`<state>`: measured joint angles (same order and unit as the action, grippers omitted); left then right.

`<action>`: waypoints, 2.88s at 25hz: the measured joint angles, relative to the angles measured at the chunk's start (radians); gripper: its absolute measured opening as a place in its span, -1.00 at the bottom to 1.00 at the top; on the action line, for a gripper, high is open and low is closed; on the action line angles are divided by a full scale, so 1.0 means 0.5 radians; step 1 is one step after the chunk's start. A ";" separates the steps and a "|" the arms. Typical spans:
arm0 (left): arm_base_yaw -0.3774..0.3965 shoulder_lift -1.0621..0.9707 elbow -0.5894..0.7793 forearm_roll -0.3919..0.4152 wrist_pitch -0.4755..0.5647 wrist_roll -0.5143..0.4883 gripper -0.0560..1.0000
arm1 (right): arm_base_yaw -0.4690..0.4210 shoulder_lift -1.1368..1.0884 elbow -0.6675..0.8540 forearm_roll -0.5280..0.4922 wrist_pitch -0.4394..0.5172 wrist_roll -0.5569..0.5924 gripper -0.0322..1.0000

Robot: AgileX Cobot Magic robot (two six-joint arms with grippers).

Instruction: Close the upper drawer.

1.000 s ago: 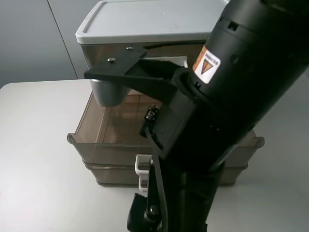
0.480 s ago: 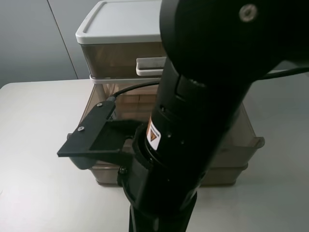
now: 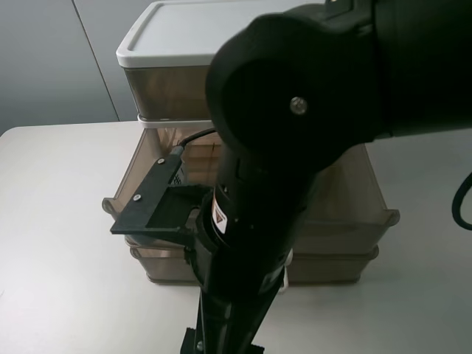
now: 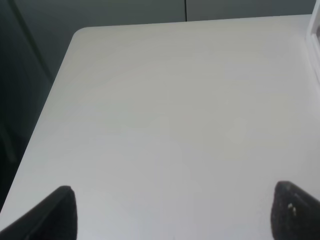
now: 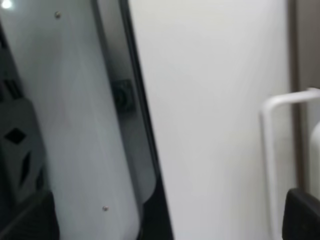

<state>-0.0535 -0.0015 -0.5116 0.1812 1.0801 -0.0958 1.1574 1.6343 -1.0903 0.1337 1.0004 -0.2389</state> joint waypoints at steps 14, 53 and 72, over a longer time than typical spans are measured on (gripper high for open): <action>0.000 0.000 0.000 0.000 0.000 0.000 0.51 | -0.029 0.000 0.000 -0.223 0.105 0.216 0.38; 0.000 0.000 0.000 0.000 0.000 0.000 0.51 | -0.282 -0.111 -0.019 -0.070 0.056 0.018 0.38; 0.000 0.000 0.000 0.000 0.000 0.000 0.51 | -0.401 0.026 -0.019 -0.567 -0.363 0.016 0.38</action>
<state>-0.0535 -0.0015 -0.5116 0.1812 1.0801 -0.0958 0.9569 1.6471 -1.0997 -0.1498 0.8189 -0.2308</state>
